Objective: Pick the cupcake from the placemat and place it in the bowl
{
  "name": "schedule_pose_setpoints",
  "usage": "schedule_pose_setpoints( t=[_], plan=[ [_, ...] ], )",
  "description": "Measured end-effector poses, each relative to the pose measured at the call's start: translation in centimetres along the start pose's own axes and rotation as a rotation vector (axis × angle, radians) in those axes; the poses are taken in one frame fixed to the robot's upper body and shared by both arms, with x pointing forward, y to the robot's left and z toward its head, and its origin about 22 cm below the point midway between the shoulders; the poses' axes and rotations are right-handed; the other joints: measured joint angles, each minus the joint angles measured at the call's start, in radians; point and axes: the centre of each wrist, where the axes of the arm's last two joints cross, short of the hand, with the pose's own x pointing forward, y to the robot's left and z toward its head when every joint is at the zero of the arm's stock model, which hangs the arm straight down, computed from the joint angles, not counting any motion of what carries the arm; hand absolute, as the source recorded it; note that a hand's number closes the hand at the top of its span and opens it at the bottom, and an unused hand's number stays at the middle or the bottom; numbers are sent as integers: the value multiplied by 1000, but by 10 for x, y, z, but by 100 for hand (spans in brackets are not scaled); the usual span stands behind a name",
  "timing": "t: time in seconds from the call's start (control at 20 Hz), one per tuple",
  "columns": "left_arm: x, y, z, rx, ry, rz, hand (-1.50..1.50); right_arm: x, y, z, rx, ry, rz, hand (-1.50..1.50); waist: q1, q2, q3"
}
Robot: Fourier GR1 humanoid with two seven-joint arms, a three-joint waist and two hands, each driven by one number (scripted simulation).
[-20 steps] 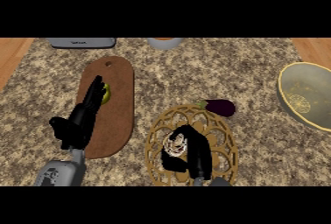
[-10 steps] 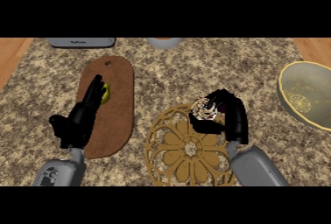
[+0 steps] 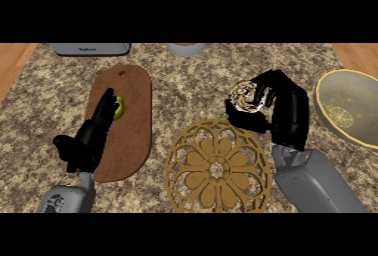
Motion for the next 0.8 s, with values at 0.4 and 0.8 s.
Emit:
schedule_pose_setpoints(
  t=[0.4, 0.8],
  plan=[
    [2, -2, 2, -8, -2, 0, 0, 54, -47, -42, -99, 60, 124, 150, 7, 2, 1],
    [5, -4, 5, -9, -10, -2, 0, 65, -87, -93, -184, 142, 171, 150, 13, 5, 1]
  ],
)
